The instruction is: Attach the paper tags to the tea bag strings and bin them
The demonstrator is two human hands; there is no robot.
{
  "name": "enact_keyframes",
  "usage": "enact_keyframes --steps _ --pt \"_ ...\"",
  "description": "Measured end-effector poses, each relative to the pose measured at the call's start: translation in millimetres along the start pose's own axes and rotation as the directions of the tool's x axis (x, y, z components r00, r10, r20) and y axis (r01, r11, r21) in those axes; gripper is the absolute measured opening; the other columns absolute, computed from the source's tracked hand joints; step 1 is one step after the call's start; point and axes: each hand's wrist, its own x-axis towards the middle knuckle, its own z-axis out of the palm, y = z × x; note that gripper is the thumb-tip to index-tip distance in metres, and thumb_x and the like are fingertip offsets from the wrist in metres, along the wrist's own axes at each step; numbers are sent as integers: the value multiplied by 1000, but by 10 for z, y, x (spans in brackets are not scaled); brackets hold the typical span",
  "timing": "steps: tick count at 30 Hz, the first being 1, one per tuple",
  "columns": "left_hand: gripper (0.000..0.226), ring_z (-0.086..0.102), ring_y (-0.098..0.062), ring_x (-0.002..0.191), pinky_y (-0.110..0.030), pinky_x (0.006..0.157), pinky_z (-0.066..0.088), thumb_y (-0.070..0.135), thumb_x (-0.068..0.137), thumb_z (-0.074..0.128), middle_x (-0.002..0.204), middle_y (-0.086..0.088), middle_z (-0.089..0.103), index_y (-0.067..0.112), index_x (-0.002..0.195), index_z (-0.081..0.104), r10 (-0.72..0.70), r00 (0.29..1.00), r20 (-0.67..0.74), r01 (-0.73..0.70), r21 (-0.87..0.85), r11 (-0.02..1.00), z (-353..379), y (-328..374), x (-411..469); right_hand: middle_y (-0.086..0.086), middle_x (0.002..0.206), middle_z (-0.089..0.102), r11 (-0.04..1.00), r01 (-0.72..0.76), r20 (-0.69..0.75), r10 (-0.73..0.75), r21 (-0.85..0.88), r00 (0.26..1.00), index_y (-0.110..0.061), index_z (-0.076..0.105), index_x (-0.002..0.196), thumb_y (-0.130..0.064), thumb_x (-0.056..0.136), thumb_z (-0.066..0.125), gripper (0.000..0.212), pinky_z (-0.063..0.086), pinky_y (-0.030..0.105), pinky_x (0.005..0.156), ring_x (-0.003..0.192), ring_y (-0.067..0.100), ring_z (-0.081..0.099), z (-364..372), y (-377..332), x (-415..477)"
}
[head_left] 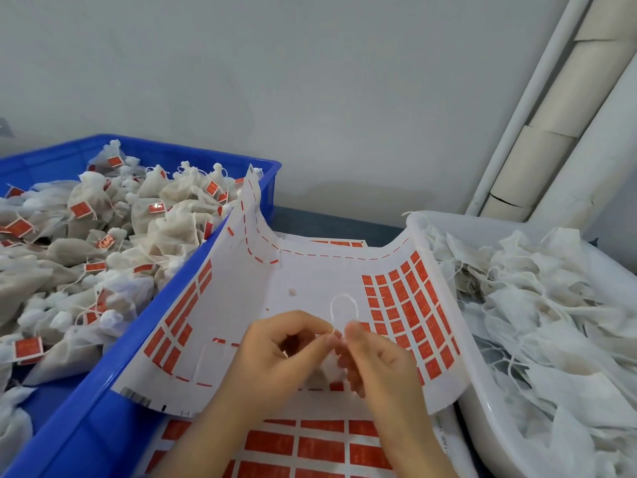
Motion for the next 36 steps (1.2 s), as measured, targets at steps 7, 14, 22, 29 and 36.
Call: enact_keyframes --steps 7,14,22,29,36 --pt "17 54 -13 58 -18 54 45 20 84 60 63 6 62 33 83 71 59 995 83 -69 122 990 41 -67 -39 -10 56 63 981 66 -52 -58 185 997 -23 74 71 -30 76 68 10 45 12 55 55 -1 56 35 30 -46" --pt "23 59 -6 55 -13 52 46 14 86 59 59 7 63 24 69 69 -135 991 -2 134 -59 989 -4 -28 -24 -8 53 62 973 149 -128 -128 175 984 -22 73 65 -47 60 64 27 45 10 51 51 1 57 -23 -13 -15" --pt "10 68 -21 58 -21 56 53 5 70 73 63 -7 68 13 65 69 -347 938 20 343 -203 917 -72 -48 18 -16 72 70 904 427 128 -423 -3 897 -38 72 77 -28 79 65 13 51 13 64 73 6 67 -31 30 -49" --pt "30 67 -16 65 -22 63 54 -6 70 68 67 -1 67 23 66 66 -214 938 274 256 -128 958 -143 21 11 -27 108 58 964 251 259 -223 -82 940 -29 62 81 -50 76 43 29 46 12 81 105 -8 52 -72 106 42" --pt "36 64 -8 72 -20 65 56 -6 73 67 73 10 65 28 60 63 -101 989 107 65 294 954 -153 -71 -9 -23 78 57 932 289 216 -242 -221 946 -31 53 81 -52 78 35 28 43 9 68 76 -2 54 9 174 53"
